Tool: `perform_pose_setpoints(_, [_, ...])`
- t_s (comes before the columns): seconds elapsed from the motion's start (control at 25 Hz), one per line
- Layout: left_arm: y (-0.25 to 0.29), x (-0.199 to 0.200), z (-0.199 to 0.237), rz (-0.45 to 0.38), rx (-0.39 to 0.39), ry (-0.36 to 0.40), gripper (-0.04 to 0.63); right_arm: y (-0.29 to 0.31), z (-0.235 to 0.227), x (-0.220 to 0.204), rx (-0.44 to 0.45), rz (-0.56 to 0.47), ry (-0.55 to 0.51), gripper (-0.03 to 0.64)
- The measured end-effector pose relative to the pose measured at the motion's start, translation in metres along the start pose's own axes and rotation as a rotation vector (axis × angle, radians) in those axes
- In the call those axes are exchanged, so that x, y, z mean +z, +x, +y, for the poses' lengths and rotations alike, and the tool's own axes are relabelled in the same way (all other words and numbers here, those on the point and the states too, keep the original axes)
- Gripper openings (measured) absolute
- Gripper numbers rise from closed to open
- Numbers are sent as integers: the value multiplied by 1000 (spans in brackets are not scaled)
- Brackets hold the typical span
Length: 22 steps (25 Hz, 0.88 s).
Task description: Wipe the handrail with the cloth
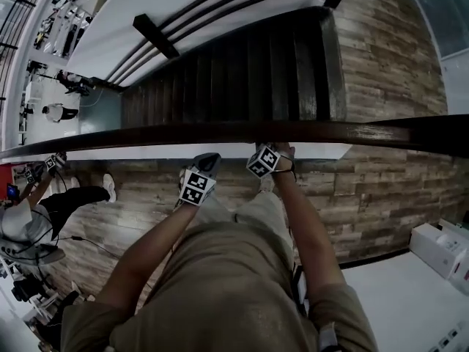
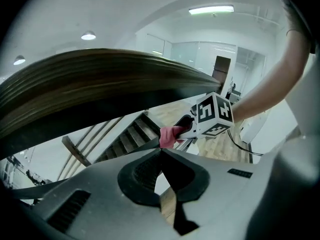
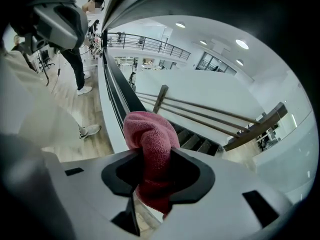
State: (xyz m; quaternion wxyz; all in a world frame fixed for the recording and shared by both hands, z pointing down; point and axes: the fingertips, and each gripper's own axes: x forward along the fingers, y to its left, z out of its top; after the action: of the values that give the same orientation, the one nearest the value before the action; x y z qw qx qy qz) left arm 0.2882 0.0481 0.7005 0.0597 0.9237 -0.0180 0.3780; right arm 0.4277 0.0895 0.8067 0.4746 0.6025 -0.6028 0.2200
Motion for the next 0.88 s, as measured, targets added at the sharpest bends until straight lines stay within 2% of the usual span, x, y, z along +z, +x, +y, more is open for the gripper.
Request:
perform_pose_setpoints(0.2, [40, 36, -44, -28, 47, -59, 17, -20, -58, -71, -9, 16, -52, 150])
perform_pose_setpoints(0.4, [64, 63, -88, -40, 8, -38, 17, -36, -103, -150, -34, 48, -34, 150])
perform_pose_setpoints(0.68, [71, 62, -116, 4, -38, 22, 17, -70, -186, -269, -166, 196, 7, 150])
perform_pose_setpoints(0.88, [68, 58, -107, 8, 1, 5, 17, -76, -222, -312, -225, 274, 98, 150])
